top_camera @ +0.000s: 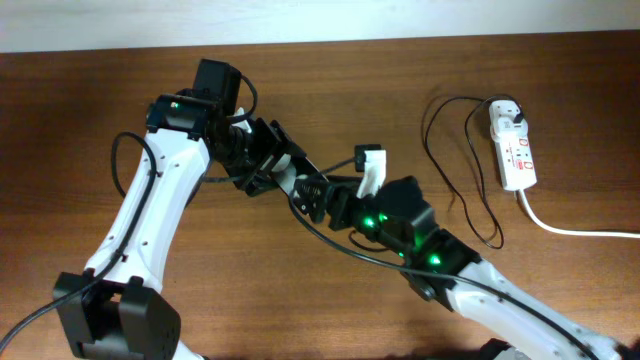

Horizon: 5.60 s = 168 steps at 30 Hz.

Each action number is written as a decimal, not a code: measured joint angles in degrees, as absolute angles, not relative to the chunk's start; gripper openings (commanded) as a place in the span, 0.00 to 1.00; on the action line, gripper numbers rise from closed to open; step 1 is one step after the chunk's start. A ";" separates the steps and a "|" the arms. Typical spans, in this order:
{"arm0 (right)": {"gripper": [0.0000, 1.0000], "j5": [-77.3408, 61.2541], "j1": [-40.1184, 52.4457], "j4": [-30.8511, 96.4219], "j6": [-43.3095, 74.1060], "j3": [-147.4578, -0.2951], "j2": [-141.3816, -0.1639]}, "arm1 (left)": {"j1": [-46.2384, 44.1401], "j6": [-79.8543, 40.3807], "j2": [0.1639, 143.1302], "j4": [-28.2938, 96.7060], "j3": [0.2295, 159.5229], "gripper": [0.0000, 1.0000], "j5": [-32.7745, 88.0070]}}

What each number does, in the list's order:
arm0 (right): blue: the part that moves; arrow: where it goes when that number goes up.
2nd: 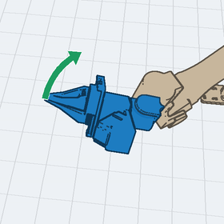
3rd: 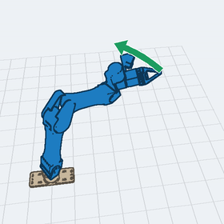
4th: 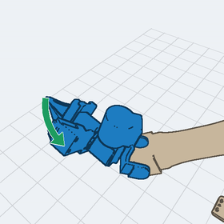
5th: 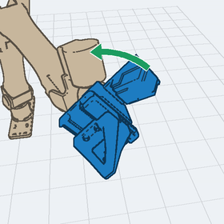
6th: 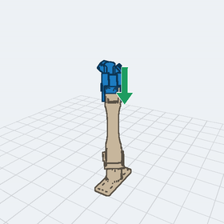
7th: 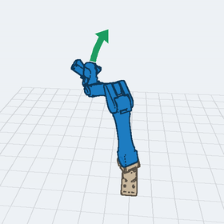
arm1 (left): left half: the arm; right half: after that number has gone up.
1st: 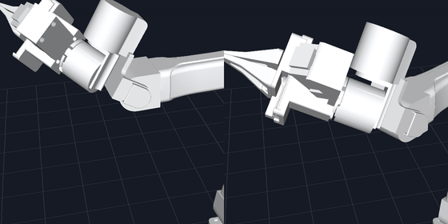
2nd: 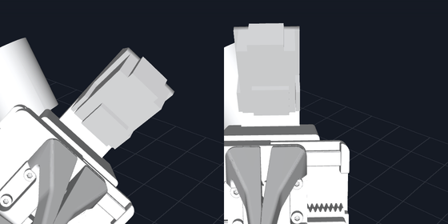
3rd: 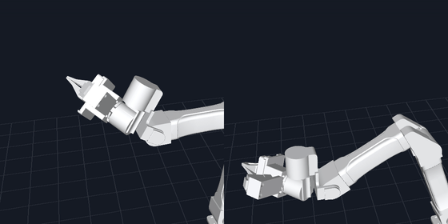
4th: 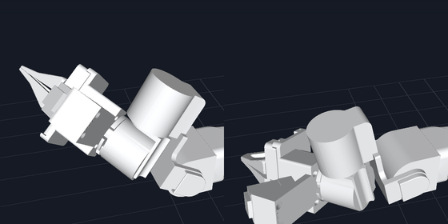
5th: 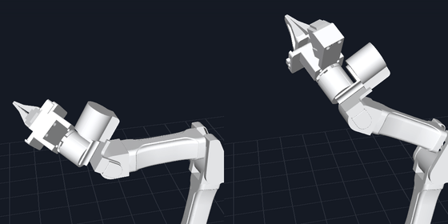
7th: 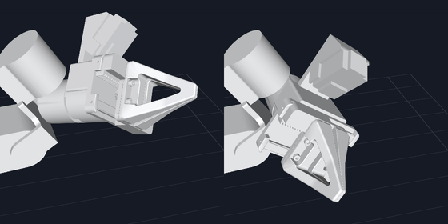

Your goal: Plug charger to phone and switch on socket

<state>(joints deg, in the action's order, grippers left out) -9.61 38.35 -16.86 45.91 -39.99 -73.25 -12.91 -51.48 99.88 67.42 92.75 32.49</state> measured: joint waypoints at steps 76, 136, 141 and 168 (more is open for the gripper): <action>0.78 -43.33 32.10 -10.76 98.24 -40.16 -76.84 | -12.86 -90.13 60.77 13.98 38.54 0.01 32.29; 0.99 -4.16 19.14 57.82 15.31 -93.12 -125.27 | -8.82 -50.28 63.33 25.12 38.33 0.04 27.14; 0.99 -4.21 13.93 50.68 26.63 -95.09 -125.45 | -8.82 -50.28 63.33 25.12 38.35 0.04 27.14; 0.12 10.28 13.06 36.97 41.25 -97.54 -130.58 | -8.82 -50.28 63.33 25.12 38.33 0.01 26.94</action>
